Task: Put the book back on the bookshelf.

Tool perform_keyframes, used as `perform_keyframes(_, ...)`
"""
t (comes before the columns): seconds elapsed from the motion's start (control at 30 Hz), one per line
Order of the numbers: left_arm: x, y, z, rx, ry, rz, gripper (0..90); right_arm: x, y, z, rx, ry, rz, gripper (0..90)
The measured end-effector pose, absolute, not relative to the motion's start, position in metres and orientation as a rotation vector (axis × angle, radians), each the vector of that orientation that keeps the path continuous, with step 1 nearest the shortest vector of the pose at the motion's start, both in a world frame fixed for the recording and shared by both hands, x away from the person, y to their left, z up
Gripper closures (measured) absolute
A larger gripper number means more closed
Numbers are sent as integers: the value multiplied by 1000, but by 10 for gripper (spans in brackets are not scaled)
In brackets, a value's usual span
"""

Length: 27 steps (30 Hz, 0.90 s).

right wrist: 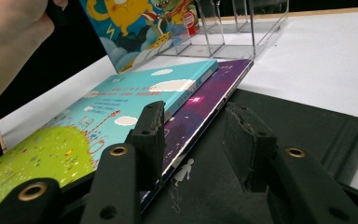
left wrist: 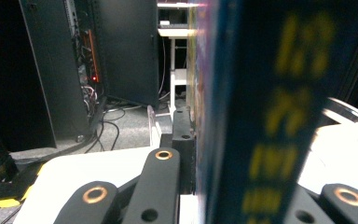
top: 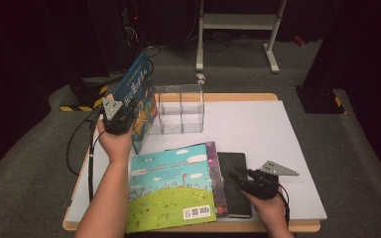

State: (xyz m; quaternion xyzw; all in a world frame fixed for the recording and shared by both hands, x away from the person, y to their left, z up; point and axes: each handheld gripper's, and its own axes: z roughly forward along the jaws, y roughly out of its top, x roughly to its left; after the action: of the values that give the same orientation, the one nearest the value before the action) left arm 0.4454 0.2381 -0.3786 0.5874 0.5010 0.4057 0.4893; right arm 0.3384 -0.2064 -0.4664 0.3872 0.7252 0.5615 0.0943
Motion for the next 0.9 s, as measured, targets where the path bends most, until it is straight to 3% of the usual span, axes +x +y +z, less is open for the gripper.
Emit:
perform_keyframes(0.23,440,240,-379,1450,1232,969,806,338,-203,-467,1133,2166,1661,579)
perform_keyframes(0.9,448,225,-379,1419,1310,1101,808,337,-203,-466,1129,2162,1673,579)
